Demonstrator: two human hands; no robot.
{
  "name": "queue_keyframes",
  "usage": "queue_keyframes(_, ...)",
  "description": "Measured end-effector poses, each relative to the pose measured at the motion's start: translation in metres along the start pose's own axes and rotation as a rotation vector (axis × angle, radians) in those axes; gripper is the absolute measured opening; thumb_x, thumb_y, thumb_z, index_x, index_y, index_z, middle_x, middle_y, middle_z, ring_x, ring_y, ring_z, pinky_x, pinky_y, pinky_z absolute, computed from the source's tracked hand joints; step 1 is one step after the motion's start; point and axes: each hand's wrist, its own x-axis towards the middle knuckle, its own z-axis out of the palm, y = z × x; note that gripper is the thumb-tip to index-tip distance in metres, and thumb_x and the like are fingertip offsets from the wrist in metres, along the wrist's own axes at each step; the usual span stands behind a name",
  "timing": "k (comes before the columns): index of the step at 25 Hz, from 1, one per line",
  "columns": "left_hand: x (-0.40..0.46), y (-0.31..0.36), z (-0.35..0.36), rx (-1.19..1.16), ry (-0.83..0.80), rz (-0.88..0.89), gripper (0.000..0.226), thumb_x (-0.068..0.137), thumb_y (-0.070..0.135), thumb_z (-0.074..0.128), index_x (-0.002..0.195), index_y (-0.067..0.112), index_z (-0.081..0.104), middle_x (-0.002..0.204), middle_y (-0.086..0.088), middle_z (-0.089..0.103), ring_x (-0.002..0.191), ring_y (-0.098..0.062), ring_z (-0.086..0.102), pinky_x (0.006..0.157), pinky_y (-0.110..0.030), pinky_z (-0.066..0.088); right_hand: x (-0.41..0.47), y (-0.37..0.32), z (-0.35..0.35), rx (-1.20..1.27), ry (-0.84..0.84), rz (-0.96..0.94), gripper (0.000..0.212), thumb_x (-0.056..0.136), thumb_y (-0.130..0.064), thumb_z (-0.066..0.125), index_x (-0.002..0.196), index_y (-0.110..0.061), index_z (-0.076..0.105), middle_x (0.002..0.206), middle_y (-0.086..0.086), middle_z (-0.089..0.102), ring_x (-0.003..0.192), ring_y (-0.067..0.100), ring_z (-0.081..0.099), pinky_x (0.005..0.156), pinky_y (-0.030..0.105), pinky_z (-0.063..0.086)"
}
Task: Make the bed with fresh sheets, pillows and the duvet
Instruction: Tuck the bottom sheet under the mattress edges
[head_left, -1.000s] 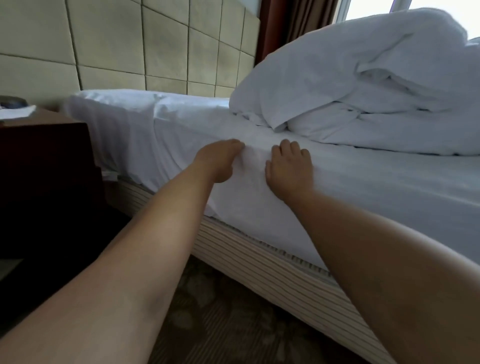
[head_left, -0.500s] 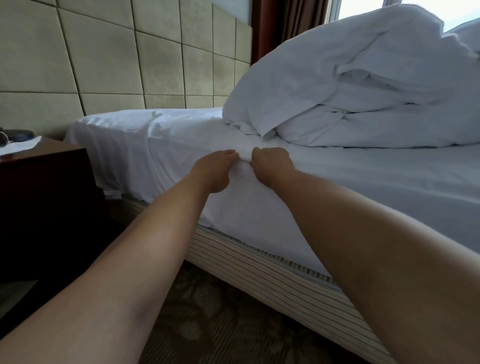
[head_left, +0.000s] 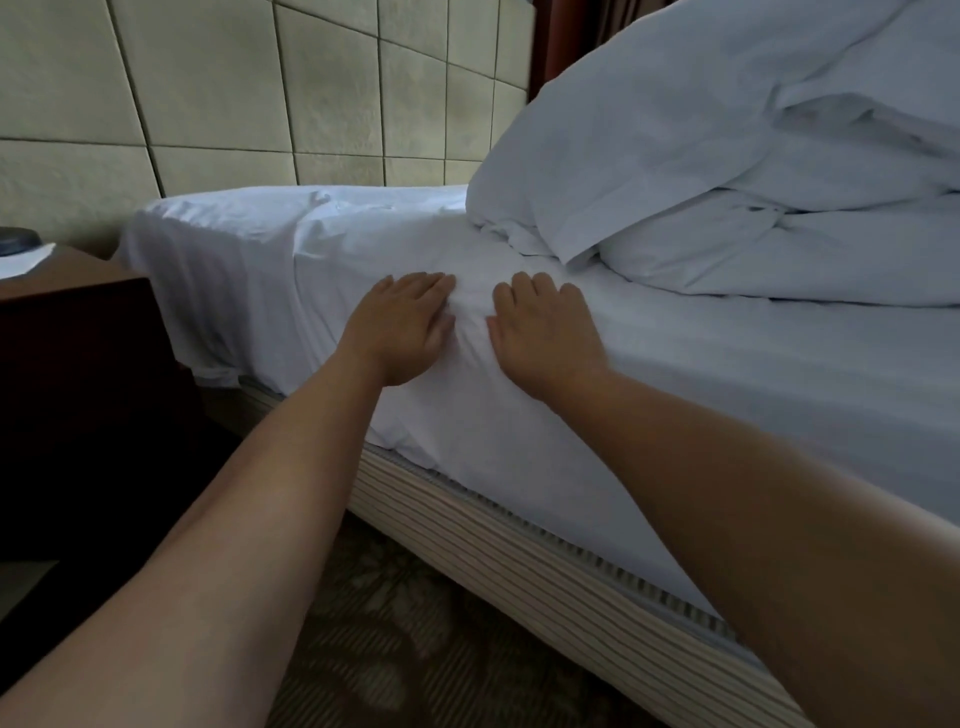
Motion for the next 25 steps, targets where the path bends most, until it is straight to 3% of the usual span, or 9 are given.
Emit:
queue_keyframes(3,0.009,-0.027,0.0,-0.028,-0.023,-0.039,0.062,0.092,0.039,0.022,0.147,0.012,0.034,0.153,-0.006,0.033,0.142,-0.021,0.027,0.117,-0.039,0.015,0.027,-0.03,0.01,0.07,-0.111,0.019,0.016,0.091,-0.023,0.047,0.097,-0.011,0.057,0.094,0.008,0.058,0.081,0.023,0.054,0.062,0.033,0.026)
queue_keyframes(6,0.028,-0.067,-0.008,-0.033,-0.153,-0.183,0.052,0.098,0.018,0.034,0.15,0.013,0.028,0.158,-0.003,0.021,0.145,-0.019,0.019,0.117,-0.032,0.012,0.057,-0.042,0.019,0.284,-0.158,0.1,0.025,0.099,-0.02,0.032,0.115,-0.008,0.047,0.114,0.01,0.052,0.099,0.026,0.051,0.069,0.033,0.026)
queue_keyframes(10,0.042,-0.084,-0.015,-0.08,-0.267,-0.34,0.062,0.093,0.001,0.037,0.151,0.017,0.021,0.159,0.0,0.014,0.146,-0.016,0.014,0.118,-0.026,0.01,0.084,-0.05,0.027,0.48,-0.243,0.056,0.033,0.1,-0.034,0.037,0.118,-0.008,0.046,0.117,0.009,0.051,0.102,0.025,0.052,0.07,0.033,0.028)
queue_keyframes(14,0.042,-0.079,-0.021,-0.067,-0.324,-0.39,0.073,0.087,-0.009,0.04,0.151,0.019,0.019,0.159,0.003,0.013,0.146,-0.013,0.012,0.118,-0.024,0.008,0.104,-0.049,0.035,0.642,-0.352,-0.018,0.028,0.098,-0.031,0.041,0.116,-0.01,0.048,0.117,0.008,0.054,0.102,0.024,0.054,0.071,0.031,0.031)
queue_keyframes(17,0.049,-0.096,-0.029,0.03,-0.388,-0.355,0.071,0.09,-0.006,0.041,0.151,0.026,0.022,0.159,0.008,0.012,0.146,-0.009,0.011,0.119,-0.032,0.009,0.124,-0.051,0.043,0.728,-0.422,-0.038,0.031,0.096,-0.035,0.043,0.114,-0.011,0.052,0.116,0.007,0.057,0.104,0.025,0.055,0.078,0.033,0.038)
queue_keyframes(21,0.057,-0.132,-0.04,0.142,-0.526,-0.357,0.069,0.095,0.016,0.054,0.152,0.028,0.017,0.159,0.012,0.01,0.146,-0.009,0.011,0.118,-0.039,0.005,0.152,-0.072,0.054,0.726,-0.456,-0.051,0.036,0.093,-0.04,0.047,0.115,-0.013,0.056,0.115,0.006,0.06,0.104,0.026,0.056,0.083,0.034,0.039)
queue_keyframes(25,0.061,-0.171,-0.035,0.248,-0.519,-0.301,0.081,0.09,0.024,0.063,0.153,0.024,0.012,0.16,0.007,0.009,0.146,-0.01,0.013,0.118,-0.041,0.006,0.174,-0.102,0.065,0.614,-0.389,-0.055,0.039,0.094,-0.039,0.043,0.118,-0.01,0.051,0.122,0.009,0.055,0.112,0.027,0.051,0.089,0.037,0.038)
